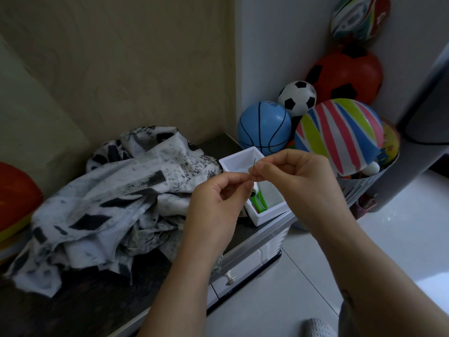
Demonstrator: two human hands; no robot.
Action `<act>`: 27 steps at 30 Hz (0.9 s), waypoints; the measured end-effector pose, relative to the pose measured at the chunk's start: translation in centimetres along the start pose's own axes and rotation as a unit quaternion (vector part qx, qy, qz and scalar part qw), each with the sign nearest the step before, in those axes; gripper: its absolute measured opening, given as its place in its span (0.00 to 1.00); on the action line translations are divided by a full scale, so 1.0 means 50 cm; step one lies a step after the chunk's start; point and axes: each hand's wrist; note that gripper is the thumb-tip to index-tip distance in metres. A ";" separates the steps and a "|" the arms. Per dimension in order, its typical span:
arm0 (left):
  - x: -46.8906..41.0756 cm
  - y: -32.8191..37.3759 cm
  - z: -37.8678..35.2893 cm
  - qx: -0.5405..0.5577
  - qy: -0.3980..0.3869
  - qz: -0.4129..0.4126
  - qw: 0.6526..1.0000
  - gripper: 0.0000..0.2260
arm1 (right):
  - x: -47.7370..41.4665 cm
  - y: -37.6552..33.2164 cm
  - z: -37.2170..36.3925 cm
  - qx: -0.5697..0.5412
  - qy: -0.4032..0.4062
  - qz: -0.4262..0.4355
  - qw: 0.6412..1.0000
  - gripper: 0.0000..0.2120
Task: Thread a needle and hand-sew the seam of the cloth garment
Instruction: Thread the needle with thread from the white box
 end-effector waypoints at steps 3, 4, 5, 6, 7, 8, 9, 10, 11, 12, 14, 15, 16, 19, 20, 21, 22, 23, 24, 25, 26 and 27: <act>0.001 0.000 0.000 0.003 0.001 0.000 1.000 0.07 | 0.001 0.000 0.000 -0.001 -0.004 0.000 1.000 0.05; 0.002 0.000 0.000 0.004 0.000 -0.001 1.000 0.07 | 0.002 0.000 0.000 -0.004 -0.005 -0.001 1.000 0.05; 0.002 0.001 -0.001 0.005 -0.001 -0.001 1.000 0.07 | 0.002 0.000 0.000 -0.006 -0.005 -0.002 1.000 0.05; 0.002 0.001 -0.001 0.006 -0.001 -0.001 1.000 0.07 | 0.003 -0.001 0.001 -0.007 -0.006 -0.002 1.000 0.05; 0.002 0.000 -0.001 0.006 0.000 -0.001 1.000 0.08 | 0.003 -0.001 0.001 -0.006 -0.007 -0.002 1.000 0.05; 0.002 0.000 -0.001 0.005 0.001 -0.002 1.000 0.08 | 0.003 -0.001 0.001 -0.006 -0.007 -0.001 1.000 0.05; 0.002 0.000 -0.001 0.003 0.001 -0.002 1.000 0.08 | 0.003 -0.001 0.001 -0.006 -0.008 -0.001 1.000 0.05; 0.002 0.000 -0.001 0.001 0.002 -0.004 1.000 0.08 | 0.003 -0.001 0.001 -0.008 -0.009 -0.001 1.000 0.05; 0.002 0.000 -0.001 -0.004 0.001 -0.006 1.000 0.08 | 0.003 -0.001 0.001 -0.009 -0.009 -0.001 1.000 0.05; 0.003 0.001 -0.002 -0.009 0.001 -0.008 1.000 0.08 | 0.003 -0.001 0.001 -0.009 -0.008 -0.001 1.000 0.05; 0.004 0.003 -0.002 -0.018 0.002 -0.010 1.000 0.09 | 0.003 0.000 0.002 -0.009 -0.007 0.000 1.000 0.04; 0.004 0.004 -0.003 -0.022 0.003 -0.011 1.000 0.09 | 0.002 0.000 0.003 -0.009 -0.007 0.000 1.000 0.04; 0.004 0.004 -0.003 -0.026 0.004 -0.013 1.000 0.09 | 0.002 0.000 0.003 -0.010 -0.009 0.000 1.000 0.04; 0.005 0.003 -0.002 -0.034 0.009 -0.017 0.999 0.07 | 0.001 0.001 0.004 -0.013 -0.017 -0.001 1.000 0.04; 0.005 0.003 -0.002 -0.036 0.011 -0.019 0.999 0.07 | 0.001 0.001 0.004 -0.014 -0.021 0.000 1.000 0.04; 0.005 0.003 -0.003 -0.036 0.015 -0.020 0.999 0.06 | 0.001 0.001 0.005 -0.018 -0.026 0.001 1.000 0.04; 0.005 0.002 -0.003 -0.037 0.018 -0.023 0.999 0.06 | 0.001 0.001 0.007 -0.023 -0.031 0.003 0.999 0.03; 0.006 0.001 -0.004 -0.039 0.022 -0.026 0.999 0.06 | 0.001 0.001 0.008 -0.028 -0.036 0.004 0.999 0.03; 0.006 0.001 -0.005 -0.045 0.024 -0.030 0.998 0.06 | 0.001 0.001 0.009 -0.032 -0.040 0.006 0.999 0.03; 0.006 0.000 -0.005 -0.052 0.025 -0.036 0.998 0.06 | 0.000 0.002 0.010 -0.034 -0.043 0.007 0.998 0.02; 0.006 0.000 -0.005 -0.061 0.026 -0.043 0.997 0.06 | 0.000 0.003 0.010 -0.035 -0.045 0.008 0.998 0.02; 0.007 -0.001 -0.006 -0.069 0.026 -0.049 0.996 0.07 | -0.001 0.004 0.009 -0.035 -0.045 0.008 0.998 0.02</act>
Point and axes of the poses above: each hand's wrist, its own x-axis away from the middle knuckle, its own z-axis out of the back of the hand, y = z × x, and after that the axes turned 12 degrees about -z, right-handed
